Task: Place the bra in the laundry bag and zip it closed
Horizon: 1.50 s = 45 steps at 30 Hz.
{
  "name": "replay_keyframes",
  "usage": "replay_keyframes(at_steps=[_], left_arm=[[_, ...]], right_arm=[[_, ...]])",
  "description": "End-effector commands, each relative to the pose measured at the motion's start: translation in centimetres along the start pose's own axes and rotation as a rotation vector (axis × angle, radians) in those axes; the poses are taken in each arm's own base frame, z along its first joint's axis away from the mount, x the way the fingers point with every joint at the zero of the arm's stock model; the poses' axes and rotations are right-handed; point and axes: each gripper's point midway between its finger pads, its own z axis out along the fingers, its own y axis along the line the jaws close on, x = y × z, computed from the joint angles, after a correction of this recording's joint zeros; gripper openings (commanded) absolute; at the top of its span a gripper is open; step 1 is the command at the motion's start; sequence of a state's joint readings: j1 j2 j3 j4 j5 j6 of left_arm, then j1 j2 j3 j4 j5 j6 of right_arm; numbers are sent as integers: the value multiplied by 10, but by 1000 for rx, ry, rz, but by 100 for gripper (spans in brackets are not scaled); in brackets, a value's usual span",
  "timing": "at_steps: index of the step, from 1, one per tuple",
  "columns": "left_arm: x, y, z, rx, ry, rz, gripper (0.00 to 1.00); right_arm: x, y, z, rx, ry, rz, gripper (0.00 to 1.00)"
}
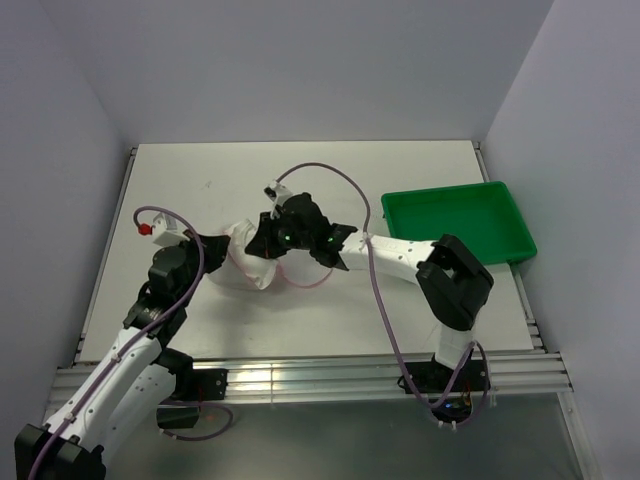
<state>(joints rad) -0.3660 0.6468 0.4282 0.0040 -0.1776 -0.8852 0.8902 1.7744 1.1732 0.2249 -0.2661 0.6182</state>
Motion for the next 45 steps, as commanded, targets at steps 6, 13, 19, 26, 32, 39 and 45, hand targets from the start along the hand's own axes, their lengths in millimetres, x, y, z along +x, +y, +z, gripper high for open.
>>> replay_keyframes(at_steps=[6,13,19,26,32,39,45], left_arm=[[5,-28,0,153,37,-16,0],[8,-32,-5,187,43,-35,0],[-7,-31,-9,183,-32,-12,0],[-5,-62,4,306,2,-50,0],[-3,-108,-5,497,45,-68,0],[23,-60,-17,416,44,-111,0],[47,-13,-24,343,26,-128,0]], right_arm=[[-13,21,25,-19,28,-51,0],[-36,-4,51,142,-46,-29,0],[7,-27,57,205,20,-17,0],[-31,-12,-10,247,-109,-82,0],[-57,11,-59,238,-183,-123,0],[-20,9,-31,166,-58,-67,0],[9,-12,11,163,-38,-8,0]])
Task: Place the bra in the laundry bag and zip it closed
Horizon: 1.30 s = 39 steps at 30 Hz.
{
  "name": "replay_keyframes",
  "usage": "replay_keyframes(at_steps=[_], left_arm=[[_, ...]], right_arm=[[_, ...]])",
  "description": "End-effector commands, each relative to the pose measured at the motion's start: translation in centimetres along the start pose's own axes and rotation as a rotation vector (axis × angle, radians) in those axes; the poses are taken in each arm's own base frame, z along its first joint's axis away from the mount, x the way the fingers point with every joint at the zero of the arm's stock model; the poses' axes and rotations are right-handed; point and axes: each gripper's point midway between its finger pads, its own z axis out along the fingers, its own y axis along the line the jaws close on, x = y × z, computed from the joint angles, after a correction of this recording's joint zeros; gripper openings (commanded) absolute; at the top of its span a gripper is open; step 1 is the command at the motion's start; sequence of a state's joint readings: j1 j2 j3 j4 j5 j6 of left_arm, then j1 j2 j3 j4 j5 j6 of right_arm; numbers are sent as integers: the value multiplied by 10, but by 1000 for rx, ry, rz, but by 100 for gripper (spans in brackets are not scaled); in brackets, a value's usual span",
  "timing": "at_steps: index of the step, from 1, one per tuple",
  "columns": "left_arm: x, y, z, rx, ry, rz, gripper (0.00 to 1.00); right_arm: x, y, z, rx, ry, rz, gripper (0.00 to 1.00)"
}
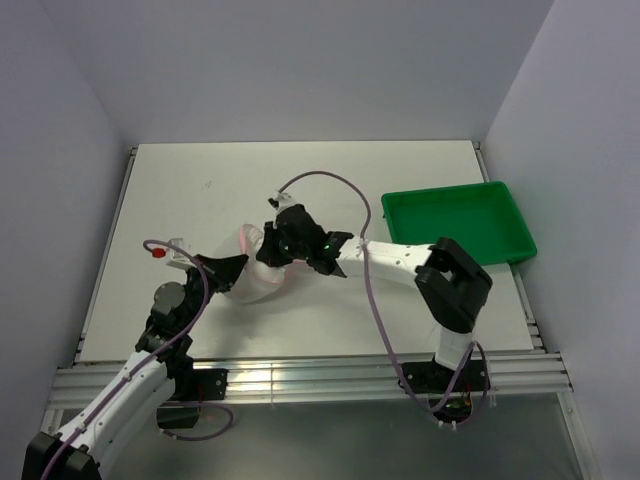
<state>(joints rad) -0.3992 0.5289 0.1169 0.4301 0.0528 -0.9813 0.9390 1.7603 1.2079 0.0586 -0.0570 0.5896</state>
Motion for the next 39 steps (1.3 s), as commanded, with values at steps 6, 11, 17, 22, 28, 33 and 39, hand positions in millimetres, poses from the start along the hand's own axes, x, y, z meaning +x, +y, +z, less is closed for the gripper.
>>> replay_keyframes(at_steps=[6,11,17,22,28,33,39], left_arm=[[-2,11,-10,-24,-39,24,0],[-3,8,-12,-5,-52,20,0],[1,12,-13,-7,-45,-6,0],[0,11,-14,-12,-45,-8,0],[-1,11,-13,-17,-43,12,0],[0,14,-13,-25,-40,17,0],[0,12,-13,-14,-41,21,0]], right_arm=[[13,0,40,22,10,9,4],[6,30,33,-28,-11,-29,14],[22,25,40,-7,57,-23,39],[-2,-11,20,81,0,-20,73],[-34,-28,-22,63,-37,-20,93],[-40,-51,-35,65,-52,38,94],[-31,-151,-20,337,-71,125,81]])
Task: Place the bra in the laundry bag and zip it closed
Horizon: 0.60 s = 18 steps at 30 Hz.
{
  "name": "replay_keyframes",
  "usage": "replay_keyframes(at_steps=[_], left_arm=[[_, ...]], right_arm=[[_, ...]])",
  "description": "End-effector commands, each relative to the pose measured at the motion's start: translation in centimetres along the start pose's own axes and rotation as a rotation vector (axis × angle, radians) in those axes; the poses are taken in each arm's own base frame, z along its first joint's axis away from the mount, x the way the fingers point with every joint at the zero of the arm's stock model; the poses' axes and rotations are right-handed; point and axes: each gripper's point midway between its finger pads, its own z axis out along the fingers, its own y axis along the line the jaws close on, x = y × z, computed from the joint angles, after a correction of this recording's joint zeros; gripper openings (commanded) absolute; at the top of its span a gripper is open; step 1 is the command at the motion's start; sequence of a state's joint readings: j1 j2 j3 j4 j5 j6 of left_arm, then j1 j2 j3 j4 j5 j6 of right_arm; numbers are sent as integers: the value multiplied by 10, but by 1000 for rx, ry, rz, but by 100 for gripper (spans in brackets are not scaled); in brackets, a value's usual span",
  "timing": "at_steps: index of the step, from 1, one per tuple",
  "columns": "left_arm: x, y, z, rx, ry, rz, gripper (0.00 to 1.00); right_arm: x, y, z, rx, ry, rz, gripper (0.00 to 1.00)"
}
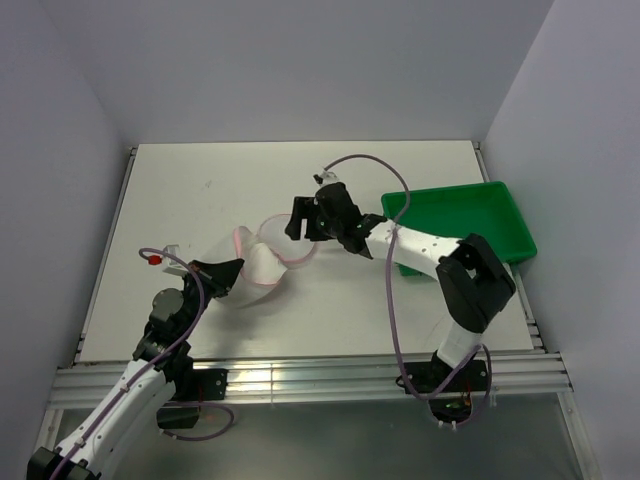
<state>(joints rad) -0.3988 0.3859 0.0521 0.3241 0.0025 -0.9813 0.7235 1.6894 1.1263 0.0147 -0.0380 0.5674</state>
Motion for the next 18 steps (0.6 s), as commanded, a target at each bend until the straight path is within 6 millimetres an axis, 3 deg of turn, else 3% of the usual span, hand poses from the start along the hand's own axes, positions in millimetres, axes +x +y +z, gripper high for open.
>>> replay_keyframes(at_steps=[1,3,5,6,7,15,18], left_arm=[[-7,-12,1,41,-17,23,0],[-6,-11,0,37,-11,28,0],[-5,-11,0,38,-8,25,0],[-5,-11,0,36,-4,26,0],[-4,-10,0,28,3,27,0],[-3,-8,-1,10,10,33,0],[-4,-8,0,8,12,35,0]], right_arm=[[4,-53,20,165,-5,27,78],[7,-70,30,230,-12,20,77],[5,-73,38,259,-1,5,76],[13,-84,44,299,22,-4,76],[7,-82,48,300,13,-5,74],[22,-97,68,344,49,2,66],[27,-94,74,316,56,19,54]])
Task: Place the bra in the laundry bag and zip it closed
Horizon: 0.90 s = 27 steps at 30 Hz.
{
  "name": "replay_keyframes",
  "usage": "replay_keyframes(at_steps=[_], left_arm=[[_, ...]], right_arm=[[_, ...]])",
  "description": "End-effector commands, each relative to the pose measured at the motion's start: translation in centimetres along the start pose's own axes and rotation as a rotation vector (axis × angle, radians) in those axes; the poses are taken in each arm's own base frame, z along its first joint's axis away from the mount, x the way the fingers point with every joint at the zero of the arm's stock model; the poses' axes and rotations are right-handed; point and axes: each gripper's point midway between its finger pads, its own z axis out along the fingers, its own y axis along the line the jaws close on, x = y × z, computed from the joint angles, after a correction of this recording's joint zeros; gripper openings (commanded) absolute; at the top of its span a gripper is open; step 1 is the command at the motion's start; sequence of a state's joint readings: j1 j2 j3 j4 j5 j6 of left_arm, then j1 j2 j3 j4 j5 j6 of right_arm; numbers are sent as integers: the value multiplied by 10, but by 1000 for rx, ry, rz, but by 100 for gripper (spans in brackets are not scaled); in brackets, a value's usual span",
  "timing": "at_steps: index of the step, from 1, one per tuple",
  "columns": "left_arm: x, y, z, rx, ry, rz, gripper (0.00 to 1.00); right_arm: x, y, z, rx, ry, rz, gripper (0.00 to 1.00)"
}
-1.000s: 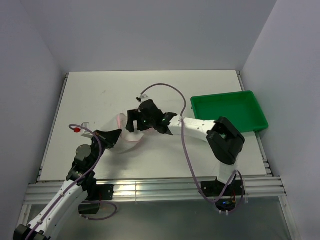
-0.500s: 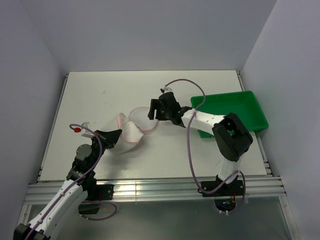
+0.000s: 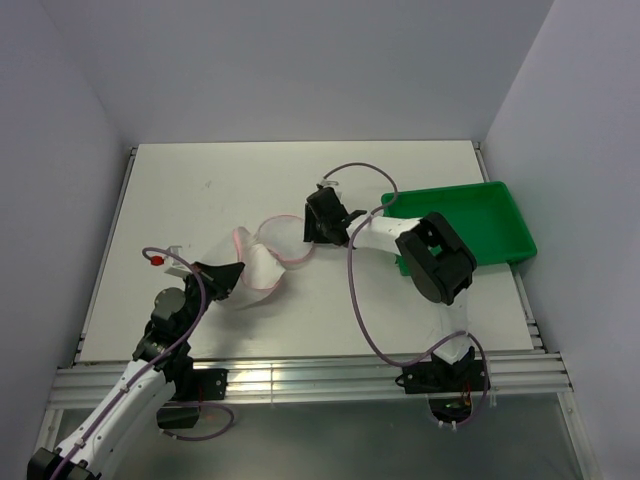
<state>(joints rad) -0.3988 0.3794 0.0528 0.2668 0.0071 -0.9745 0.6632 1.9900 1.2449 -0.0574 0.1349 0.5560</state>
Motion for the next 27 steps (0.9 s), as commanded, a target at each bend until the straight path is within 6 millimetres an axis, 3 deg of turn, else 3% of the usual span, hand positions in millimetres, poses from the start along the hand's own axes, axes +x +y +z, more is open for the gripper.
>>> replay_keyframes(at_steps=[1,2,3,5,6,7,8,10,11,14,15,17,18,20,21,23,24,26,27], left_arm=[[-11,-18,1,43,-19,26,0],[-12,-19,1,49,-22,24,0],[-12,-20,2,50,-20,24,0],[-13,-20,2,50,-23,26,0],[-13,-20,2,47,-21,26,0],[-15,-22,2,51,-27,27,0],[-15,-22,2,50,-30,26,0],[-20,-26,2,54,-41,25,0],[-21,-28,2,55,-44,25,0],[-27,-37,6,62,-47,25,0],[-31,-42,9,60,-47,27,0],[-38,-52,12,72,-52,26,0],[-43,-66,12,104,-49,21,0],[-49,-84,12,147,-39,11,0],[-53,-101,10,188,-26,-2,0],[-54,-111,9,207,-1,-3,0],[-54,-114,11,205,12,-2,0],[-51,-104,16,165,15,7,0],[-45,-90,22,123,27,-3,0]], right_arm=[[-6,11,6,-32,-20,23,44],[-6,12,7,-44,-16,31,40],[-6,12,8,-51,-15,50,25],[-10,16,6,-95,-22,80,10],[-31,23,-5,-134,-91,109,1],[-29,17,-10,-126,-105,110,0],[-45,18,-20,-133,-178,113,0],[-71,20,-61,-162,-283,112,0],[-94,25,-96,-192,-361,115,0],[-111,14,-146,-152,-447,61,0],[-130,15,-181,-160,-516,45,0],[-133,16,-222,-154,-536,3,0],[-133,24,-239,-152,-558,-32,0],[-124,31,-262,-164,-566,-61,0],[-118,35,-265,-172,-560,-68,0],[-96,43,-262,-188,-515,-87,0],[-85,35,-252,-158,-495,-91,0],[-80,9,-233,-59,-483,-71,0],[-77,1,-229,-40,-465,-69,0]])
